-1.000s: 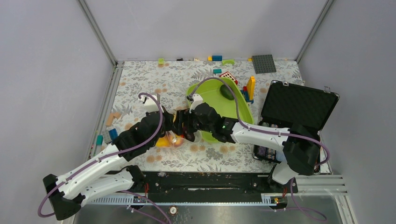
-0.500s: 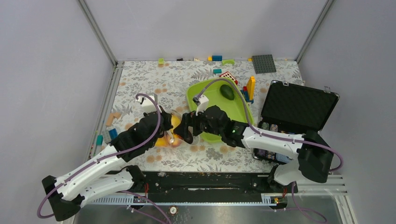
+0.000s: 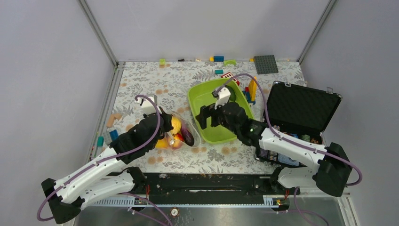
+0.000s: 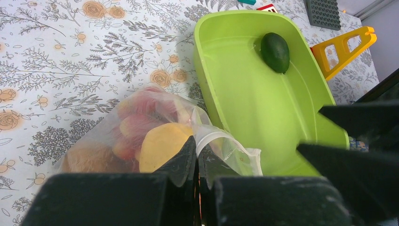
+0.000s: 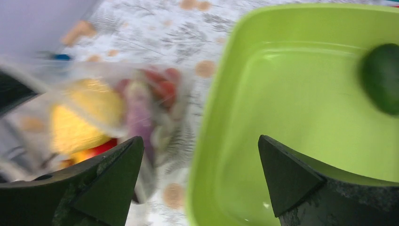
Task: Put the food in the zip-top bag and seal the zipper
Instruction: Pick up the fake fruit from the bin.
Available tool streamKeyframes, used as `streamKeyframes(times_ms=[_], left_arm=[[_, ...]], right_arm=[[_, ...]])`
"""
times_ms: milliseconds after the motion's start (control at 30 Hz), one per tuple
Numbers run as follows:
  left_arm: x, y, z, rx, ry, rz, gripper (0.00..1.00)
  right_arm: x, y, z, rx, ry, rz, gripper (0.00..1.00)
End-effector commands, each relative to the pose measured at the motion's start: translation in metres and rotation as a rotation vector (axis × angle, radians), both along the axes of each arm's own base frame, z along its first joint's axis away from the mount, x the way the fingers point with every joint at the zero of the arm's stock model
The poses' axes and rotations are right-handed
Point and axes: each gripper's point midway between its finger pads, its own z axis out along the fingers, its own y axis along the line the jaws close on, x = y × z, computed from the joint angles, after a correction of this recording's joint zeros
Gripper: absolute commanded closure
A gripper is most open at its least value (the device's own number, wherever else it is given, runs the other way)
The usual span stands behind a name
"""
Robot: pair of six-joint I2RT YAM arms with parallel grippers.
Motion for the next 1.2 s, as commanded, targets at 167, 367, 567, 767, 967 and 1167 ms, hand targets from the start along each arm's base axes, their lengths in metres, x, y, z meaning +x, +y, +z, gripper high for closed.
streamKeyframes(times_ms=[167, 367, 567, 767, 967, 1167], left_arm=[[0.006, 0.006, 0.023, -0.052, -0.073, 0.050, 1.00], [0.005, 0.008, 0.024, -0.049, -0.075, 0.057, 1.00], [0.005, 0.010, 0.024, -0.045, -0.078, 0.063, 1.00], [0.005, 0.009, 0.025, -0.052, -0.087, 0.051, 1.00], [0.005, 0.009, 0.024, -0.050, -0.084, 0.053, 1.00], [0.005, 0.008, 0.024, -0.052, -0.084, 0.049, 1.00]], right_arm=[[0.116, -0.086, -0.045, -0.605, 0.026, -0.220, 0.00], [0.184, -0.105, -0.066, -0.951, -0.001, -0.266, 0.02], [0.217, -0.105, -0.085, -1.037, 0.000, -0.204, 0.02], [0.228, -0.108, -0.114, -1.100, 0.022, -0.132, 0.01], [0.237, -0.114, -0.138, -1.109, 0.079, -0.123, 0.09], [0.238, -0.111, -0.144, -1.113, 0.107, -0.076, 0.12]])
